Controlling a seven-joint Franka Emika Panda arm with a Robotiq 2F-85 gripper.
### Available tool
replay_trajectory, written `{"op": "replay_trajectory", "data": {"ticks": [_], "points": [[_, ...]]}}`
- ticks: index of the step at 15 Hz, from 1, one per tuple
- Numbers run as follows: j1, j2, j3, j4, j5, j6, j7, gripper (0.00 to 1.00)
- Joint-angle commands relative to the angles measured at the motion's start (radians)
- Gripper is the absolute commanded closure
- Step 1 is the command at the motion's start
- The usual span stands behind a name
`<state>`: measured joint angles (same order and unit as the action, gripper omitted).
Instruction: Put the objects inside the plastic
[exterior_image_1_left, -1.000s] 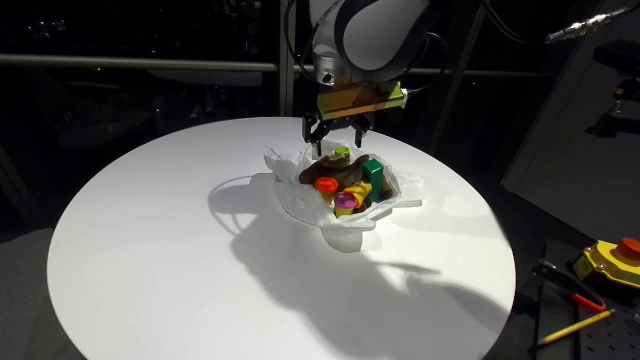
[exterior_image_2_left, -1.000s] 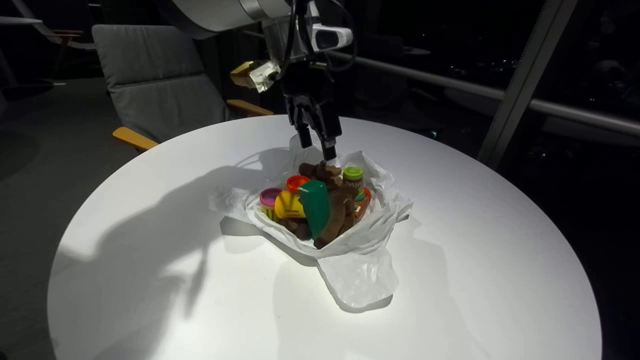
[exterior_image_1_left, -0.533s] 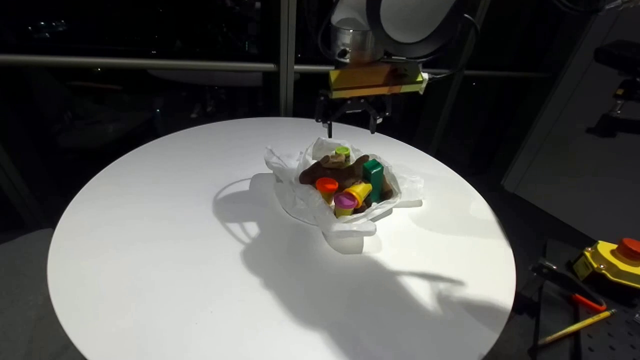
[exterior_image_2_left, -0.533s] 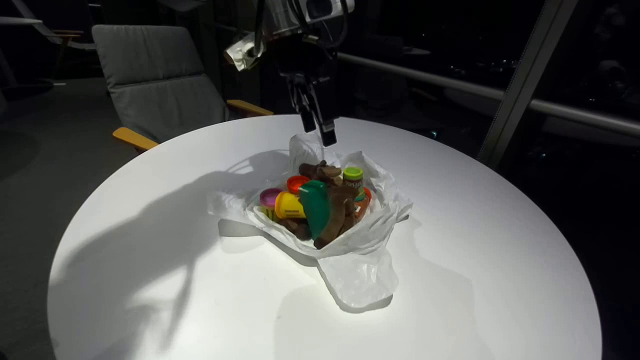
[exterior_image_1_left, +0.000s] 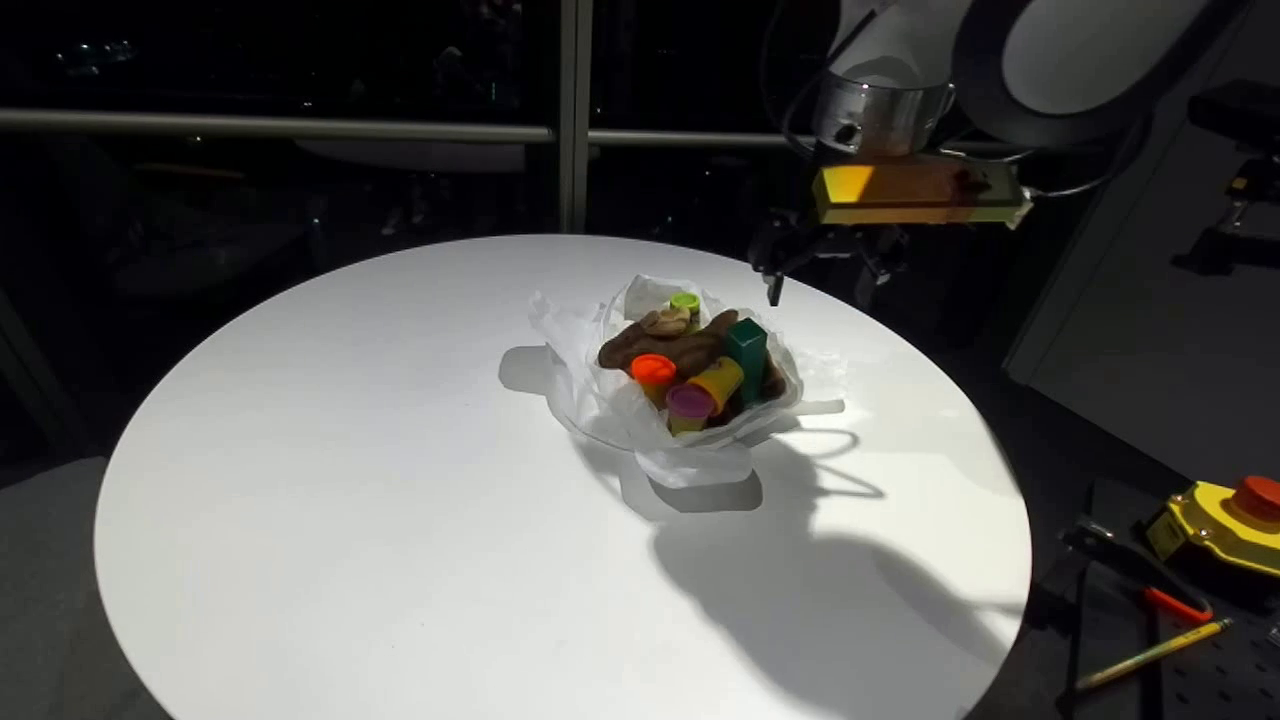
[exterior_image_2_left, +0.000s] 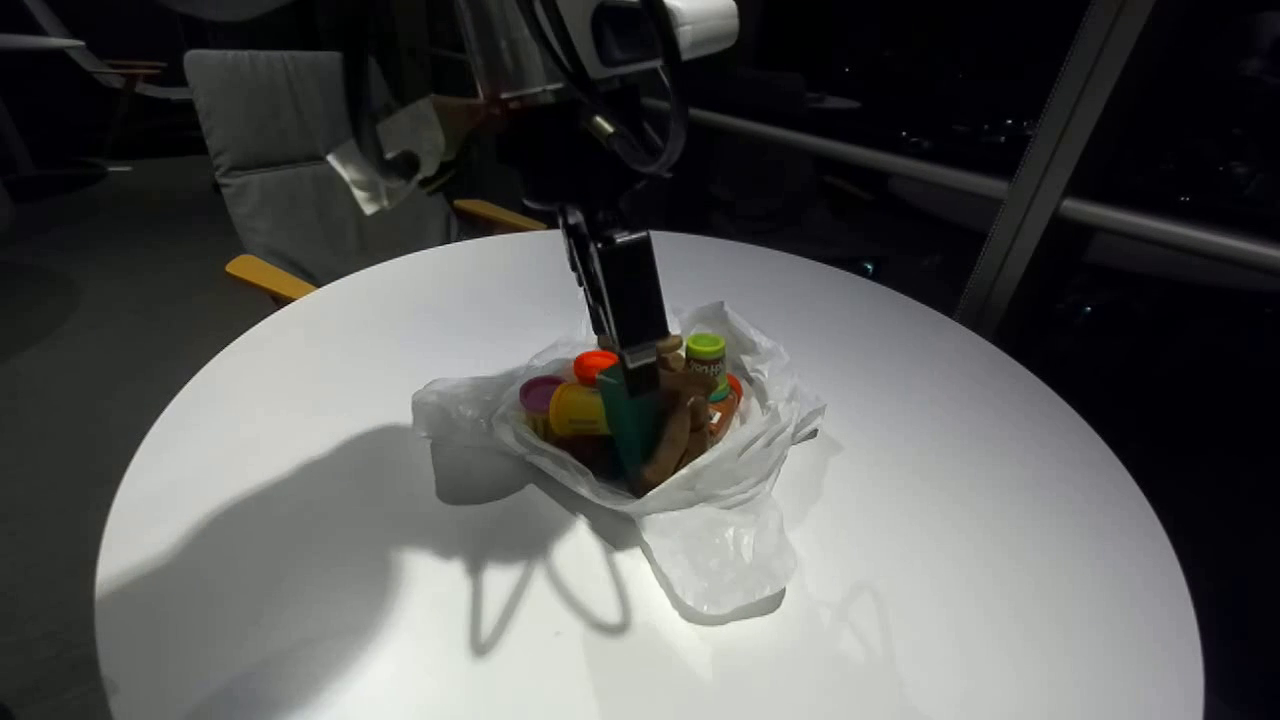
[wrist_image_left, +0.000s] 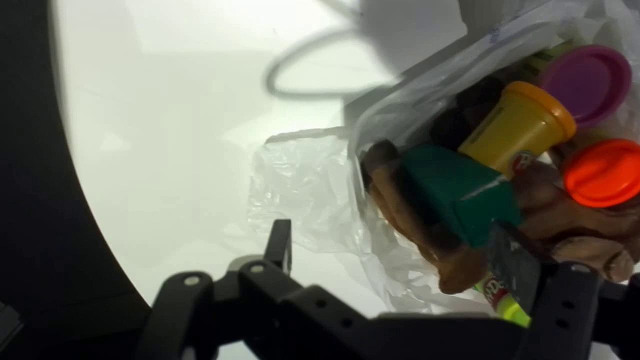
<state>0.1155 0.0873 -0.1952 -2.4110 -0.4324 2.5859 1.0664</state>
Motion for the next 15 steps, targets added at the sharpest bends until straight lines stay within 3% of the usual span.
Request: {"op": "replay_trajectory", "data": {"ticks": [1, 6, 7, 10, 15], "points": [[-0.080, -0.115, 0.018, -0.157, -0.055, 0.124, 0.023, 0.00], [-0.157, -0.071, 0.023, -0.209, -0.018, 0.360, -0.062, 0.00], [-0.140, -0.055, -0.011, -0.211, -0.031, 0.396, -0.051, 0.00], [-0.162, -0.006, -0.013, -0.224, 0.024, 0.469, -0.089, 0.00], [-0.199, 0.060, 0.075, -0.266, 0.187, 0.557, -0.161, 0.00]]}}
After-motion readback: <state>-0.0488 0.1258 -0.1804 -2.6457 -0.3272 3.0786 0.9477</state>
